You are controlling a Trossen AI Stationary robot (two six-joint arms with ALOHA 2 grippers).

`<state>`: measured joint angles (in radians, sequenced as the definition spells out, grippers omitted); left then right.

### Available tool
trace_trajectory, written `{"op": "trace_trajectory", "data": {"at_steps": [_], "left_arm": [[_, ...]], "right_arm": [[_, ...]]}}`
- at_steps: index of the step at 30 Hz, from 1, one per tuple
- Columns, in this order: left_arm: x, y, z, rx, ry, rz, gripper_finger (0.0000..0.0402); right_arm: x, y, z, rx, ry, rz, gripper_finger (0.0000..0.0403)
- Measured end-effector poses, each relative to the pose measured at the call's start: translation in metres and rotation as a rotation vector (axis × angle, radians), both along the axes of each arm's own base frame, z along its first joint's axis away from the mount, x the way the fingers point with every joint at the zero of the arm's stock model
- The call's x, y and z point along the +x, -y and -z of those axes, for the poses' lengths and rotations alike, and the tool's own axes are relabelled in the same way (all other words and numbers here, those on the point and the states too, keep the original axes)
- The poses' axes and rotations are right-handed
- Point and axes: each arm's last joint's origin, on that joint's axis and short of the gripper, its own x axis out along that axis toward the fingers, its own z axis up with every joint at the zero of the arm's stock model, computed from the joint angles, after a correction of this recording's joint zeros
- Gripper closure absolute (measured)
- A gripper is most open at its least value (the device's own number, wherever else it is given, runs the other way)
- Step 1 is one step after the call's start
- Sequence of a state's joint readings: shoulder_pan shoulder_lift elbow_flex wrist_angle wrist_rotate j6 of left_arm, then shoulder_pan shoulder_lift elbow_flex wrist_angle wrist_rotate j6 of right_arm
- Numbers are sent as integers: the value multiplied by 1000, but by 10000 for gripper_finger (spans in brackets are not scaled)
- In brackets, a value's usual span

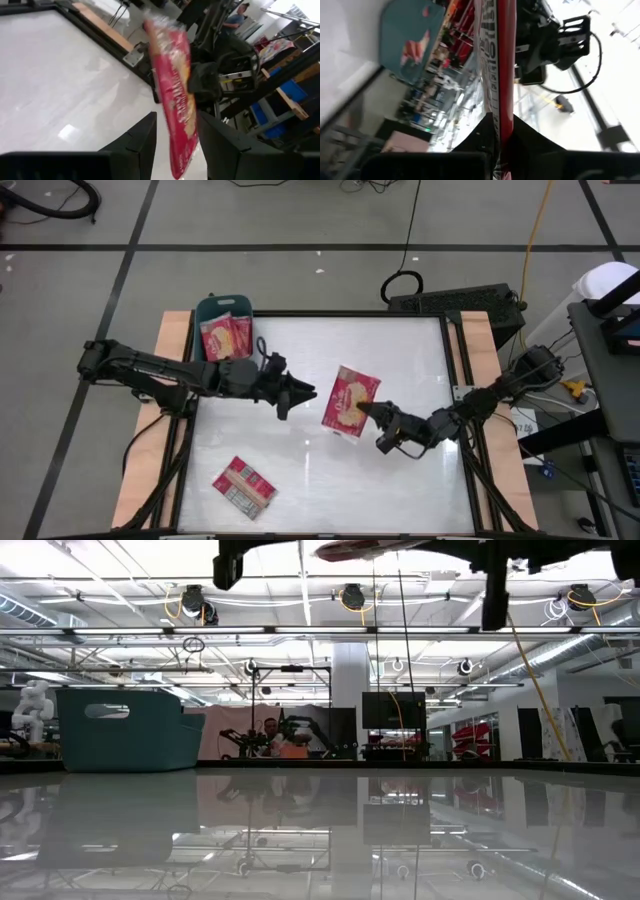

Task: Sort popcorn bags into baskets
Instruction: Stack the red popcorn bag on top of the other red popcorn bag into the blue bin

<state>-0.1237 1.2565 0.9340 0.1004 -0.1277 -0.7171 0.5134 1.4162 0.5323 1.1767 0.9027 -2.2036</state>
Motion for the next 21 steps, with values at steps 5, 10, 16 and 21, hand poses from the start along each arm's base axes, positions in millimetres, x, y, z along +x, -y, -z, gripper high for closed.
{"op": "trace_trajectory", "data": {"at_steps": [5,10,16,21], "left_arm": [[0,1,-1,-34,11,23,249],[7,1,8,-60,-20,23,215],[18,0,16,-78,-17,31,182],[21,-1,12,-75,35,64,191]], "right_arm": [[8,9,-5,-79,4,-30,388],[18,14,-15,-105,30,-85,388],[26,22,-18,-122,15,-95,388],[30,31,-12,-102,-30,-69,388]]}}
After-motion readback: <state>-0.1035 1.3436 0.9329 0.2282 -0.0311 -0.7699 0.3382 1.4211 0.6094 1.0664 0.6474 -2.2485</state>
